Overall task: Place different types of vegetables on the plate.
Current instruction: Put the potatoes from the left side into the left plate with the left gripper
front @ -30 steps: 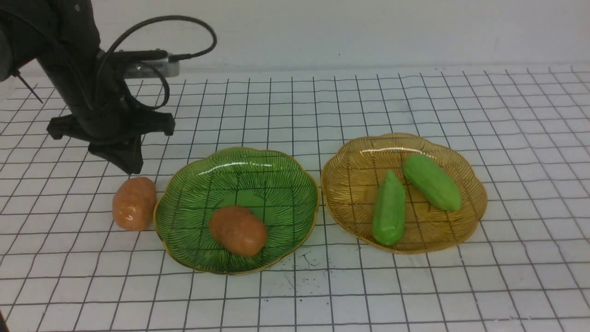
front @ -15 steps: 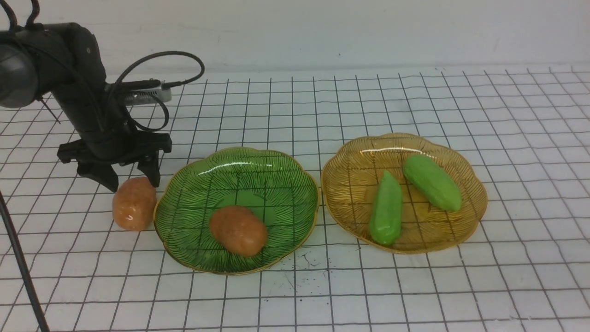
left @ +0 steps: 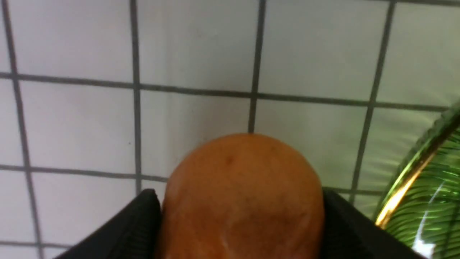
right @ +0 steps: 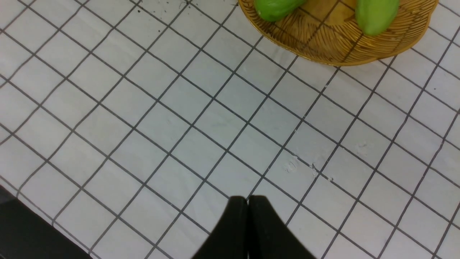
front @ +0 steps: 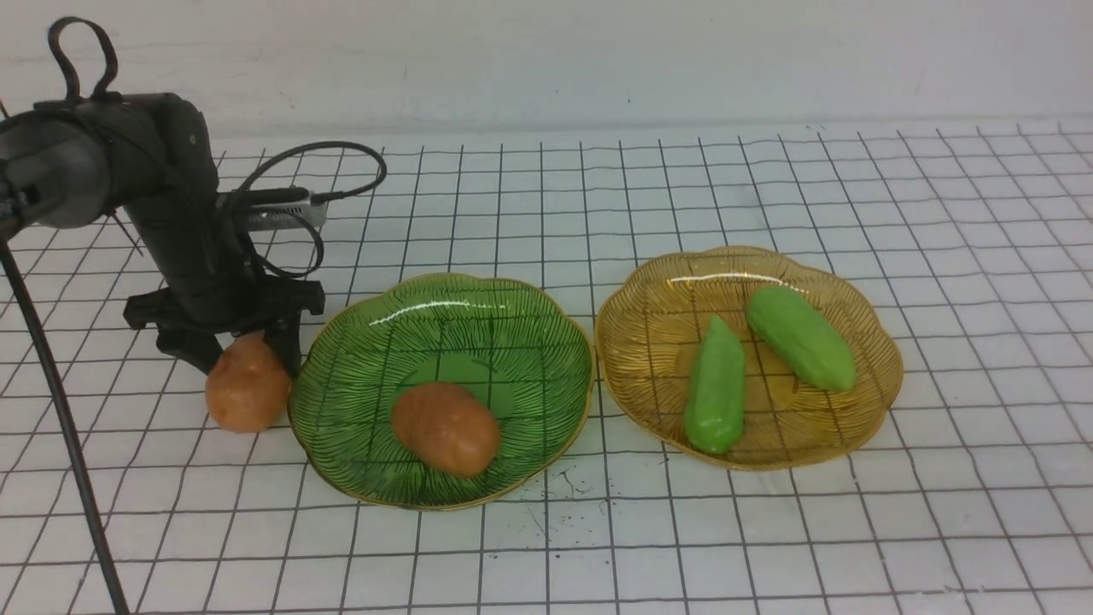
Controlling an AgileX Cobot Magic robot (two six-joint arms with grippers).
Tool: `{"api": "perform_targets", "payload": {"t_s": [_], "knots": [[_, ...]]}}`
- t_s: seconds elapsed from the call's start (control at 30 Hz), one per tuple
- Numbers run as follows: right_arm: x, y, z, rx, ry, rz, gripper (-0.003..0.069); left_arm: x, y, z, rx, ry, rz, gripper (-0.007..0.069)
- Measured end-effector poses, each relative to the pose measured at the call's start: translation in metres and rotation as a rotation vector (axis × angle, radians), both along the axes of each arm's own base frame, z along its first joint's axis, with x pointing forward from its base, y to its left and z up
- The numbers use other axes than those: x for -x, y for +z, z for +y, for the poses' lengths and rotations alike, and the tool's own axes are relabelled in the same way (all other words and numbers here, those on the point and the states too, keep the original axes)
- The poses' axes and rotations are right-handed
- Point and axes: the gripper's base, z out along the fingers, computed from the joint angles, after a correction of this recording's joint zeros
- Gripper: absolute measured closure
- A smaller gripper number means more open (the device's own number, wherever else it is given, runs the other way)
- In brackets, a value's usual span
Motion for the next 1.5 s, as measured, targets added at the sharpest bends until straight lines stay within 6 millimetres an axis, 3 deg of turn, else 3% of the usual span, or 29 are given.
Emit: {"api": "perform_targets", "payload": {"t_s": [0.13,0.17,0.2,0.23,0.3,0.37,0.43,0.53,0.63,0.7,0.9,1.1,1.23,1.27,1.5], "knots": [[0.0,0.0,0.0,0.0,0.0,0.0,0.0673,-0.001,0.013,0.007,-0.043,-0.007,0.008,0.0139],[0.0,0.0,0.0,0.001,0.0,0.001,0.0673,-0.003,0.028,0.013,-0.063,-0.004,-0.015,0.0139],[0.0,0.0,0.0,0.0,-0.003,0.004,0.0673,-0.005,0.056,0.019,-0.077,0.003,-0.075,0.0139],[0.0,0.0,0.0,-0.001,-0.004,0.005,0.0673,-0.005,0.06,0.02,-0.077,0.004,-0.085,0.0139],[0.0,0.0,0.0,-0.002,-0.005,0.005,0.0673,-0.005,0.103,0.021,-0.065,0.016,-0.207,0.0139],[0.0,0.0,0.0,-0.001,-0.006,0.007,0.0673,0.002,0.135,0.012,0.011,-0.019,-0.291,0.0139],[0.0,0.0,0.0,0.0,-0.006,0.008,0.0673,0.008,0.144,-0.012,0.132,-0.102,-0.304,0.0139],[0.0,0.0,0.0,-0.001,-0.006,0.008,0.0673,0.006,0.124,-0.061,0.298,-0.271,-0.258,0.0139],[0.0,0.0,0.0,0.002,-0.004,0.007,0.0673,-0.001,0.085,-0.111,0.391,-0.405,-0.194,0.0139],[0.0,0.0,-0.001,0.007,-0.003,0.003,0.0673,-0.004,0.068,-0.125,0.402,-0.425,-0.169,0.0139],[0.001,0.007,-0.003,0.011,0.002,-0.033,0.0673,-0.008,0.043,-0.141,0.406,-0.441,-0.134,0.0139],[0.019,0.036,-0.017,-0.069,0.002,-0.165,0.0673,-0.009,0.04,-0.143,0.404,-0.446,-0.13,0.0109],[0.045,0.044,-0.037,-0.15,-0.037,-0.256,0.0673,-0.009,0.04,-0.143,0.405,-0.446,-0.132,0.0064],[0.059,0.046,-0.048,-0.201,-0.06,-0.301,0.0673,-0.009,0.04,-0.143,0.406,-0.446,-0.131,0.0052],[0.119,0.043,-0.094,-0.426,-0.14,-0.478,0.0673,-0.013,0.053,-0.144,0.412,-0.43,-0.165,0.0052]]}}
